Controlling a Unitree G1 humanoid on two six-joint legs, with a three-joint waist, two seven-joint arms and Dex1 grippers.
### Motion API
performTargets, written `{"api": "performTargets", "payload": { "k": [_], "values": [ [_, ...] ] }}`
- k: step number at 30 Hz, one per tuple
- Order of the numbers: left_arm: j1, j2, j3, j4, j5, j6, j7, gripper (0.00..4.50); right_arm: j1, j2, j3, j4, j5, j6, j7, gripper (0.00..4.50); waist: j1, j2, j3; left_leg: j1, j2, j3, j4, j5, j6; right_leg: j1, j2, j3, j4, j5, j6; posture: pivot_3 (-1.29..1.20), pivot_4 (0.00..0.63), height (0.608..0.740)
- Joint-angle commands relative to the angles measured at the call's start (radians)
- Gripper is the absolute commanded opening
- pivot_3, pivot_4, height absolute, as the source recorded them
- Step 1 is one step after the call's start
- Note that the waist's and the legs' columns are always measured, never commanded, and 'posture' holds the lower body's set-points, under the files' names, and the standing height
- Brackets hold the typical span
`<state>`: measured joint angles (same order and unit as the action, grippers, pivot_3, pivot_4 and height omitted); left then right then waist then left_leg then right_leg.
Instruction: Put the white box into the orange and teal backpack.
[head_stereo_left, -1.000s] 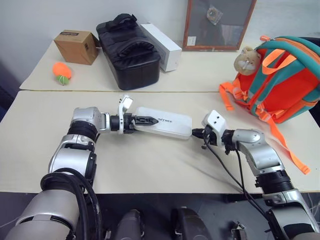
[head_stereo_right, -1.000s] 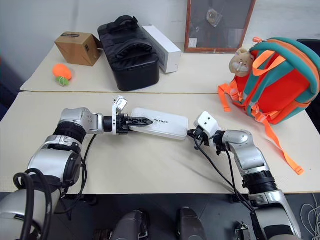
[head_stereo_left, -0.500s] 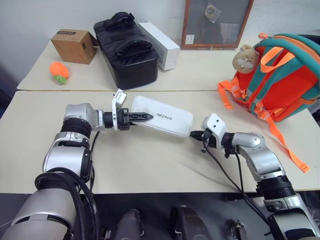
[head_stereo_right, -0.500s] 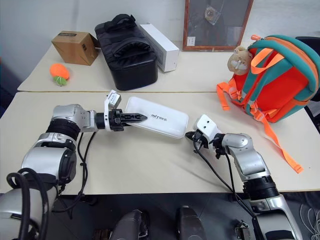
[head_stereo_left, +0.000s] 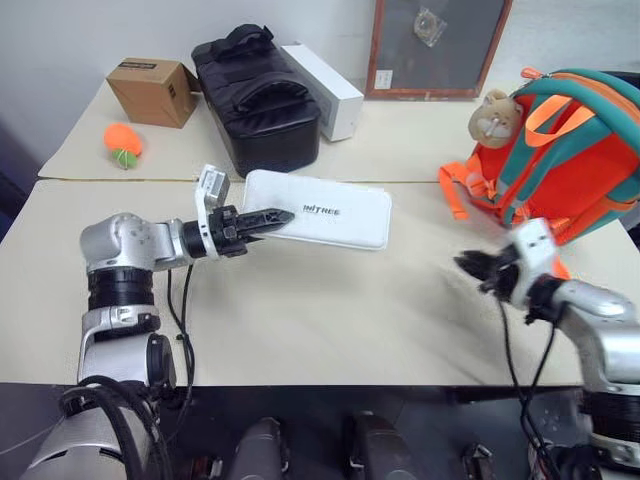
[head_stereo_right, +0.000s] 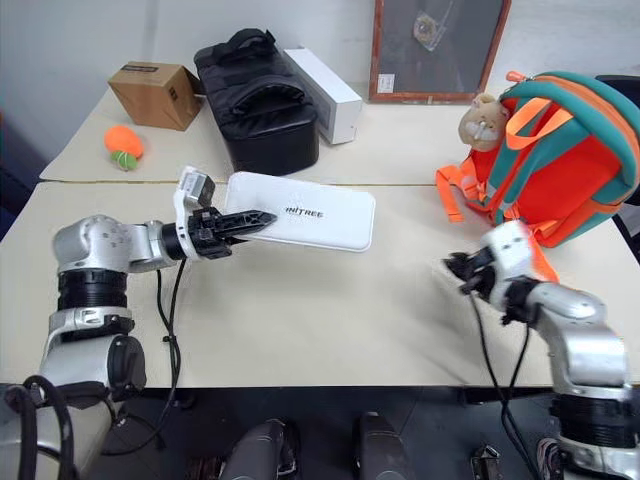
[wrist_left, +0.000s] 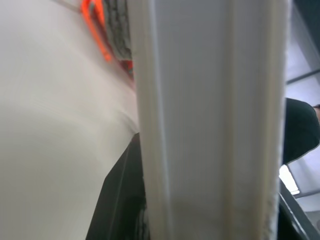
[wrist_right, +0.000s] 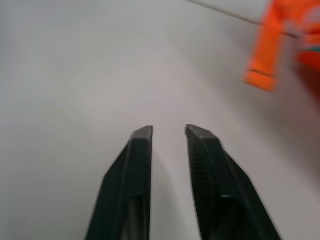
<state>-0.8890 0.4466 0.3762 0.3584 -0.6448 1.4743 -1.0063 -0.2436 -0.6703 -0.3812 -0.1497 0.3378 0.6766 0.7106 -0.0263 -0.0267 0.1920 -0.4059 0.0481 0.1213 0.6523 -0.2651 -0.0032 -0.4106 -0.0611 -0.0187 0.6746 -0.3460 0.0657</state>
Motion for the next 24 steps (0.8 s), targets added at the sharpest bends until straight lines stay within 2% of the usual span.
{"api": "performTargets", "payload": {
  "k": [1, 4, 7, 8, 10, 16, 20, 24],
  "values": [
    [0.007, -0.079, 0.178, -0.255, -0.117, 0.102, 0.134, 1.40, 0.008, -0.031, -0.156, -0.060, 0.095, 0.087, -0.043, 2.25, 0.000, 0.000, 0.000, 0.000, 0.000, 0.000, 0.000, 0.000, 0.000, 0.000, 0.000, 0.000, 0.000, 0.000, 0.000, 0.00, 0.150, 0.740],
    [0.034, -0.162, 0.280, -0.398, -0.200, 0.139, 0.257, 1.40, -0.082, -0.024, -0.177, 0.013, 0.105, 0.091, -0.112, 3.29, -0.007, 0.000, 0.000, 0.001, 0.000, 0.000, 0.000, 0.000, 0.000, 0.001, 0.001, 0.001, 0.000, 0.000, 0.000, 0.00, 0.150, 0.740],
    [0.078, -0.218, 0.310, -0.513, -0.259, 0.140, 0.354, 1.40, -0.253, 0.031, -0.136, 0.146, 0.110, 0.075, -0.184, 4.29, -0.022, 0.000, 0.000, 0.003, 0.000, 0.003, -0.001, 0.001, -0.001, 0.001, 0.001, 0.003, 0.000, 0.000, 0.000, 0.00, 0.150, 0.740],
    [0.082, -0.232, 0.320, -0.528, -0.275, 0.140, 0.383, 1.40, -0.295, 0.045, -0.121, 0.189, 0.107, 0.063, -0.190, 4.48, -0.025, 0.000, 0.000, 0.004, 0.000, 0.003, -0.001, 0.002, -0.003, 0.001, 0.002, 0.003, 0.001, 0.000, 0.000, 0.00, 0.150, 0.740],
    [0.080, -0.251, 0.339, -0.537, -0.298, 0.140, 0.437, 1.40, -0.385, 0.067, -0.087, 0.303, 0.098, 0.029, -0.181, 4.48, -0.024, 0.000, 0.000, 0.004, 0.001, 0.001, -0.003, 0.005, -0.005, 0.001, 0.003, 0.003, 0.001, 0.000, 0.000, 0.00, 0.150, 0.740],
    [0.057, -0.248, 0.369, -0.530, -0.314, 0.138, 0.528, 1.40, -0.663, 0.127, -0.019, 0.747, 0.008, -0.239, -0.238, 4.48, -0.027, 0.000, 0.000, 0.003, 0.000, 0.001, -0.005, 0.007, -0.006, 0.000, 0.004, 0.004, 0.000, 0.000, 0.000, 0.00, 0.150, 0.740],
    [0.066, -0.223, 0.361, -0.547, -0.334, 0.133, 0.547, 1.40, -0.743, 0.139, 0.007, 0.895, -0.002, -0.369, -0.185, 3.58, -0.027, 0.000, 0.000, 0.002, 0.000, 0.000, -0.005, 0.006, -0.006, -0.001, 0.004, 0.003, -0.001, 0.000, 0.000, 0.00, 0.150, 0.740],
    [0.115, -0.137, 0.333, -0.544, -0.339, 0.126, 0.529, 1.40, -0.758, 0.137, 0.036, 0.946, -0.012, -0.431, -0.141, 2.13, -0.028, 0.000, 0.000, 0.002, 0.000, 0.000, -0.005, 0.006, -0.006, -0.001, 0.004, 0.003, -0.001, 0.000, 0.000, 0.00, 0.150, 0.740]
  ]
}}
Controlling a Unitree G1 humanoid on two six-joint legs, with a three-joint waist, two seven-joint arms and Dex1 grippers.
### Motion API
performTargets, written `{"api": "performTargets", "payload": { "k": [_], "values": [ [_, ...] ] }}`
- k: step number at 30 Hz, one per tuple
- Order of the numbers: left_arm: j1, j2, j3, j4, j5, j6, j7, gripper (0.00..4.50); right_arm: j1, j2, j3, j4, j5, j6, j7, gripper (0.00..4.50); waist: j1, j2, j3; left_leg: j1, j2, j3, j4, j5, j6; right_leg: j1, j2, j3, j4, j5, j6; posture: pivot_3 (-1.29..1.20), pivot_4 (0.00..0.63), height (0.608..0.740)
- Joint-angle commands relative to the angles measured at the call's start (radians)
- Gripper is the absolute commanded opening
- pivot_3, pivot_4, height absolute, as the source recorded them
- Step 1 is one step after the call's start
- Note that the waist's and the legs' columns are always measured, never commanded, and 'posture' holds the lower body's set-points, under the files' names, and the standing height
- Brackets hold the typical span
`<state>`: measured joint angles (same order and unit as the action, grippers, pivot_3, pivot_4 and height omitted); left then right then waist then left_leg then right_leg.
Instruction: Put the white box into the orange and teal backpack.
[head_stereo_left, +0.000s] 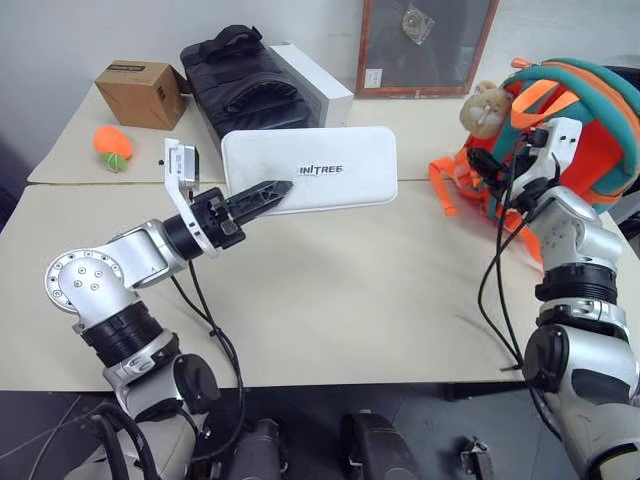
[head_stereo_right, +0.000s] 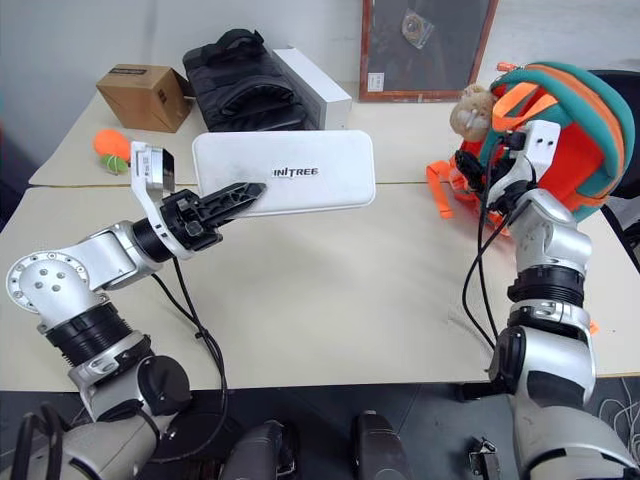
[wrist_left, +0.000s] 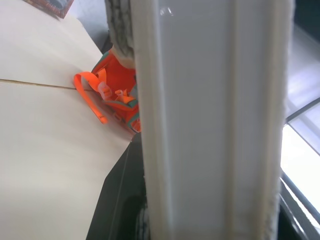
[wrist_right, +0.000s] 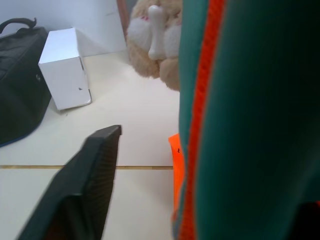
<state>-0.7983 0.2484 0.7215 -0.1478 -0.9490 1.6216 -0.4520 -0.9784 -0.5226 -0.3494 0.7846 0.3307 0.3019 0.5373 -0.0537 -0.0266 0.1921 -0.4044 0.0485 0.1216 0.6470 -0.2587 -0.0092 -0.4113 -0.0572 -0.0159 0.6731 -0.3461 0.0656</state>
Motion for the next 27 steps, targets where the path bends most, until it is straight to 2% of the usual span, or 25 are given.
{"api": "performTargets", "payload": {
  "k": [1, 6, 10, 13, 16, 19, 27],
  "values": [
    [0.050, 0.099, -0.037, -0.037, -0.029, -0.042, -0.045, 1.40, -0.022, -0.012, 0.008, 0.013, -0.001, -0.065, 0.048, 1.76, -0.004, 0.000, 0.000, 0.000, 0.000, 0.000, 0.000, 0.000, 0.000, 0.000, 0.000, 0.000, 0.000, 0.000, 0.000, 0.00, 0.150, 0.740],
    [0.139, 0.244, -0.152, -0.012, 0.038, -0.237, -0.129, 1.40, 0.010, -0.034, 0.029, -0.085, 0.057, -0.013, 0.213, 0.06, -0.005, 0.000, 0.000, 0.001, 0.002, 0.001, 0.000, 0.000, -0.001, -0.001, 0.001, 0.000, 0.001, 0.000, 0.000, 0.00, 0.150, 0.740],
    [0.163, 0.310, -0.211, 0.033, 0.108, -0.427, -0.188, 1.40, 0.103, -0.091, 0.046, -0.350, 0.202, 0.208, 0.412, 0.03, 0.002, 0.000, 0.000, 0.000, 0.001, 0.000, 0.000, 0.000, -0.001, -0.001, 0.001, 0.000, 0.001, 0.000, 0.000, 0.00, 0.150, 0.740],
    [0.140, 0.338, -0.231, 0.085, 0.147, -0.548, -0.207, 1.40, 0.235, -0.184, 0.090, -0.643, 0.307, 0.344, 0.559, 0.03, 0.013, 0.000, 0.000, -0.001, 0.001, -0.001, -0.001, 0.000, -0.001, -0.001, 0.000, -0.001, -0.001, 0.000, 0.000, 0.00, 0.150, 0.740],
    [0.091, 0.361, -0.229, 0.130, 0.135, -0.589, -0.215, 1.40, 0.278, -0.261, 0.053, -0.831, 0.491, 0.544, 0.605, 0.03, 0.019, 0.000, 0.000, -0.001, 0.001, 0.000, -0.001, -0.001, 0.000, -0.001, 0.000, -0.001, -0.001, 0.000, 0.000, 0.00, 0.150, 0.740],
    [0.053, 0.369, -0.225, 0.149, 0.111, -0.607, -0.219, 1.40, 0.279, -0.333, 0.015, -0.935, 0.636, 0.669, 0.642, 0.03, 0.019, 0.000, 0.000, 0.000, 0.002, 0.000, 0.000, -0.001, 0.000, -0.001, 0.000, -0.001, 0.000, 0.000, 0.000, 0.00, 0.150, 0.740],
    [0.006, 0.348, -0.214, 0.063, -0.065, -0.581, -0.235, 1.40, 0.316, -0.428, -0.012, -1.080, 0.881, 0.841, 0.655, 0.03, 0.027, -0.001, 0.001, -0.002, 0.001, -0.001, 0.000, -0.003, 0.004, 0.000, -0.003, -0.002, -0.003, 0.000, 0.000, 0.00, 0.150, 0.740]
  ]
}}
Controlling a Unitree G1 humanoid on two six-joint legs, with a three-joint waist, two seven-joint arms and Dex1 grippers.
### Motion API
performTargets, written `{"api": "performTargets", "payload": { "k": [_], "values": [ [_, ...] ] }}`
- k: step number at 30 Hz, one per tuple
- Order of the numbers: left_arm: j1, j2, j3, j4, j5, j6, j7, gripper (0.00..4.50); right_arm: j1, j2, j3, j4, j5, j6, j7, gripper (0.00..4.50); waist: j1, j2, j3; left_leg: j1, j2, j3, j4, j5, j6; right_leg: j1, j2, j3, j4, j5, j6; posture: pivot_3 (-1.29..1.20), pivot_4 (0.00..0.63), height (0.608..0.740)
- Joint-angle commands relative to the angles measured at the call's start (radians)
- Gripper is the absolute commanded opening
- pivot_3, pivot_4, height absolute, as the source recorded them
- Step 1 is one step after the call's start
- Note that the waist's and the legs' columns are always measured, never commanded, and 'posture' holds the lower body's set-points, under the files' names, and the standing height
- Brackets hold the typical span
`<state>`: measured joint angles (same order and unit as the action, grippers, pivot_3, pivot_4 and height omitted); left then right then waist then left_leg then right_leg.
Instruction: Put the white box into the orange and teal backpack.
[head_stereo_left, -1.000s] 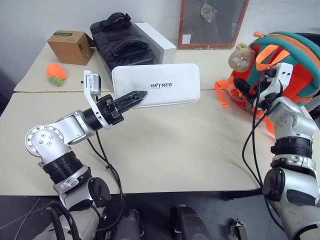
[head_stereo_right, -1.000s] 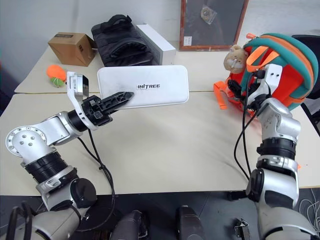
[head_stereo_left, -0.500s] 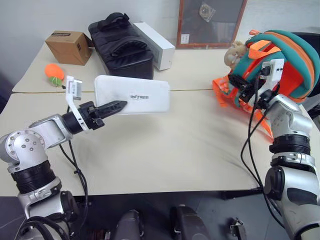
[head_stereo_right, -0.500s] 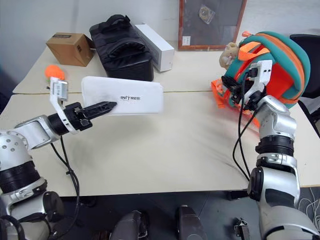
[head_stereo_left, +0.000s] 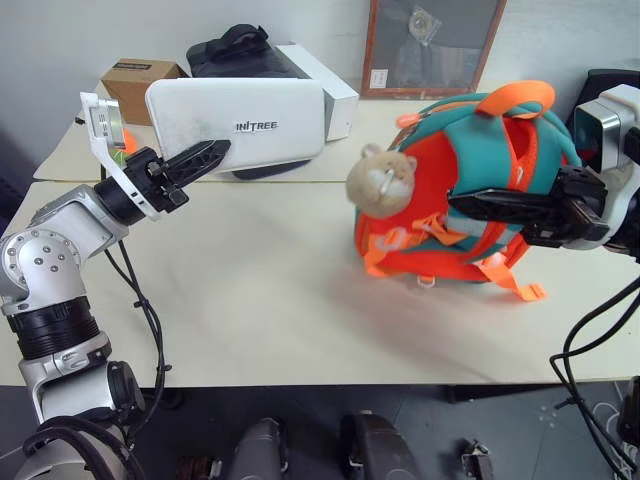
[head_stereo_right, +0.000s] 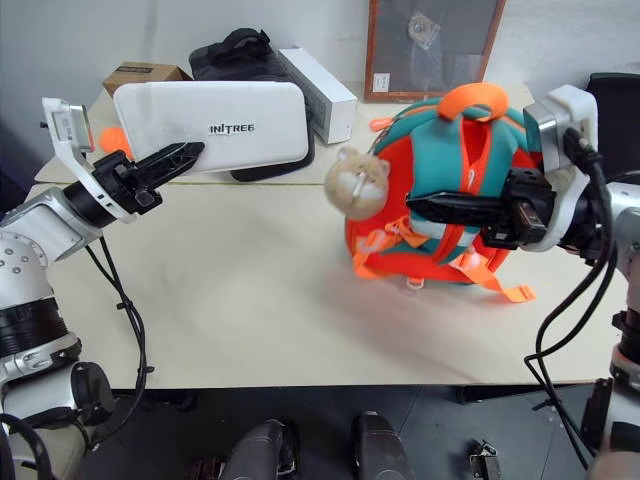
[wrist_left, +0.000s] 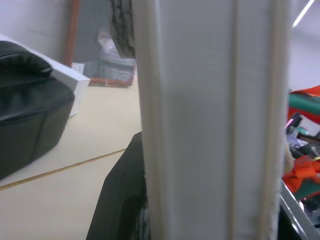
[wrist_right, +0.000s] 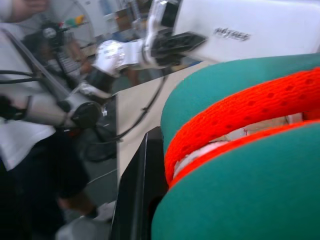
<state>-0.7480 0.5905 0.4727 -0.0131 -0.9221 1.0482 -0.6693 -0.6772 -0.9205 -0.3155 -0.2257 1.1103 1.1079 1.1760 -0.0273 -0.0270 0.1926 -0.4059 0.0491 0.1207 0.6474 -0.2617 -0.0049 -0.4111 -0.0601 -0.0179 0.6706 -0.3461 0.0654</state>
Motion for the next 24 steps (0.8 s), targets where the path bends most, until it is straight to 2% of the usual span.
{"api": "performTargets", "payload": {
  "k": [1, 5, 10, 13, 16, 24],
  "values": [
    [-0.049, 0.004, 0.032, -0.078, -0.112, -0.006, -0.017, 1.40, 0.025, -0.027, -0.052, -0.085, 0.131, 0.042, 0.008, 0.03, 0.001, -0.001, 0.000, 0.000, 0.000, 0.000, 0.000, 0.000, 0.001, 0.000, 0.000, 0.000, 0.000, 0.000, 0.000, 0.00, 0.150, 0.740],
    [-0.031, 0.013, -0.006, -0.140, -0.183, 0.007, -0.060, 1.40, 0.063, 0.008, -0.016, -0.119, 0.112, 0.004, -0.056, 0.03, -0.002, -0.001, 0.000, 0.000, -0.001, 0.000, 0.001, -0.001, 0.002, 0.001, -0.001, 0.000, -0.002, 0.000, 0.001, 0.00, 0.150, 0.740],
    [0.060, 0.039, -0.178, -0.157, -0.014, -0.141, -0.176, 1.40, 0.111, 0.023, -0.022, -0.114, 0.122, -0.011, -0.080, 0.03, 0.000, -0.001, 0.000, 0.001, -0.001, 0.000, 0.001, -0.001, 0.001, 0.002, 0.000, 0.000, -0.002, 0.000, 0.001, 0.00, 0.150, 0.740],
    [0.041, 0.026, -0.275, -0.084, 0.113, -0.266, -0.201, 1.40, 0.130, 0.018, -0.031, -0.120, 0.138, -0.014, -0.083, 0.03, 0.004, -0.001, 0.000, 0.001, -0.001, 0.000, 0.001, 0.000, 0.002, 0.002, 0.000, 0.000, -0.002, 0.000, 0.001, 0.00, 0.150, 0.740],
    [-0.008, 0.027, -0.307, 0.000, 0.171, -0.337, -0.241, 1.40, 0.152, 0.003, -0.045, -0.120, 0.146, -0.014, -0.074, 0.03, 0.009, -0.001, 0.000, 0.001, -0.001, 0.000, 0.002, -0.001, 0.004, 0.004, 0.000, 0.000, -0.005, 0.001, 0.002, 0.00, 0.150, 0.740],
    [-0.006, 0.140, -0.478, 0.050, 0.331, -0.476, -0.511, 1.40, 0.153, -0.014, -0.051, -0.098, 0.150, -0.023, -0.076, 0.03, 0.003, -0.001, 0.000, 0.000, -0.001, 0.000, 0.000, -0.002, 0.005, 0.004, 0.000, 0.000, -0.008, 0.001, 0.002, 0.00, 0.150, 0.740]
  ]
}}
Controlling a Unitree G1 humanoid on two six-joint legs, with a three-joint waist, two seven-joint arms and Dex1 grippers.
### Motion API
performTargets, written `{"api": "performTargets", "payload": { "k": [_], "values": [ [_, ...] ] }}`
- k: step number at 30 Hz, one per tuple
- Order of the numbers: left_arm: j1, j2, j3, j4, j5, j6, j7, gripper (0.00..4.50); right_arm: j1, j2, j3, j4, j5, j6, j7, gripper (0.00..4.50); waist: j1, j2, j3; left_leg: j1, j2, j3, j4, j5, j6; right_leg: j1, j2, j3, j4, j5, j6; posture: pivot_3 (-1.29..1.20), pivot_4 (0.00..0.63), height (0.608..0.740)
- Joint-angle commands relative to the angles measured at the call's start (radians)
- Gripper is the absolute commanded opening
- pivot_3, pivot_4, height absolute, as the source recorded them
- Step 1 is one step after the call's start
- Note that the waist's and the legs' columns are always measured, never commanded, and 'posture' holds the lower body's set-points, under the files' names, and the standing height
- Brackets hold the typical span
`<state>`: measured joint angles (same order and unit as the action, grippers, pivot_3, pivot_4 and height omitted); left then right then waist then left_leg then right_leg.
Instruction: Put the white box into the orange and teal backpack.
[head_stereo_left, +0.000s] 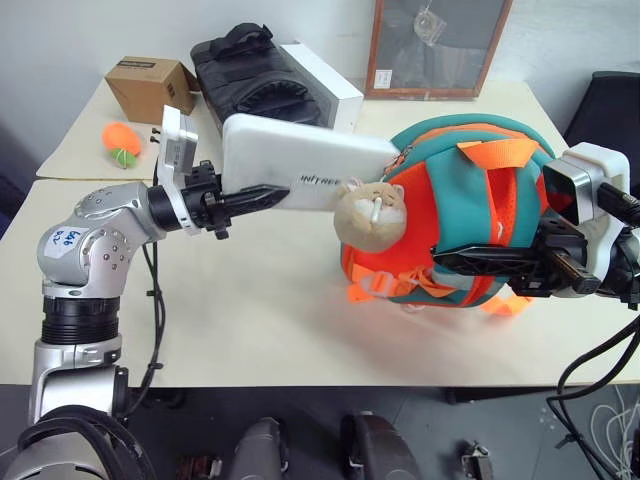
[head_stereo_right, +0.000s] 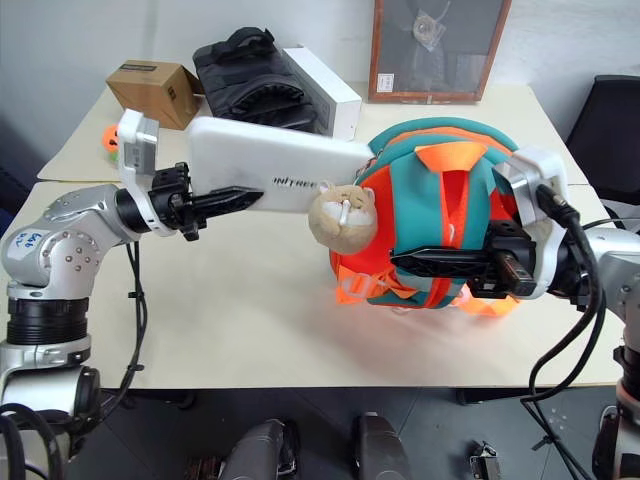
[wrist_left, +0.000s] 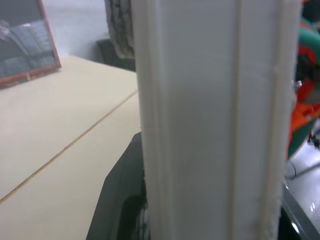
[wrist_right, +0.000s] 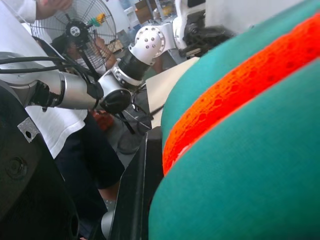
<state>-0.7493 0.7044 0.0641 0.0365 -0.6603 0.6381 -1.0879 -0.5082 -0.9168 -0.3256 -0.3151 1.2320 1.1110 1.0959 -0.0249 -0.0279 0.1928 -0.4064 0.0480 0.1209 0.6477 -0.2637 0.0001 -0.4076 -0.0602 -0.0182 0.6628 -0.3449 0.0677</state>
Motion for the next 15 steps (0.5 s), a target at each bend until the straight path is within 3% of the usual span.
{"api": "performTargets", "payload": {
  "k": [1, 6, 15],
  "values": [
    [-0.015, 0.028, -0.094, 0.014, 0.093, -0.090, -0.116, 1.40, -0.023, -0.015, -0.037, -0.005, 0.028, -0.028, 0.002, 0.03, 0.000, 0.000, 0.000, 0.000, 0.000, 0.000, 0.000, 0.000, 0.000, 0.000, 0.000, 0.000, 0.000, 0.000, 0.000, 0.00, 0.150, 0.740],
    [-0.130, -0.080, -0.160, 0.113, 0.158, -0.151, -0.121, 1.40, -0.044, 0.006, 0.007, -0.025, 0.010, -0.051, 0.010, 0.03, 0.009, 0.000, 0.000, 0.000, 0.000, 0.000, 0.002, -0.001, 0.004, 0.001, 0.000, 0.000, 0.000, 0.000, 0.001, 0.00, 0.150, 0.740],
    [-0.263, -0.393, -0.288, 0.351, 0.370, -0.328, 0.011, 1.40, -0.109, 0.065, 0.061, -0.057, 0.042, -0.068, -0.021, 0.03, 0.022, 0.000, 0.000, -0.003, -0.001, 0.000, 0.003, -0.001, 0.003, -0.002, 0.000, 0.000, 0.000, 0.001, 0.002, 0.00, 0.150, 0.740]
  ]
}}
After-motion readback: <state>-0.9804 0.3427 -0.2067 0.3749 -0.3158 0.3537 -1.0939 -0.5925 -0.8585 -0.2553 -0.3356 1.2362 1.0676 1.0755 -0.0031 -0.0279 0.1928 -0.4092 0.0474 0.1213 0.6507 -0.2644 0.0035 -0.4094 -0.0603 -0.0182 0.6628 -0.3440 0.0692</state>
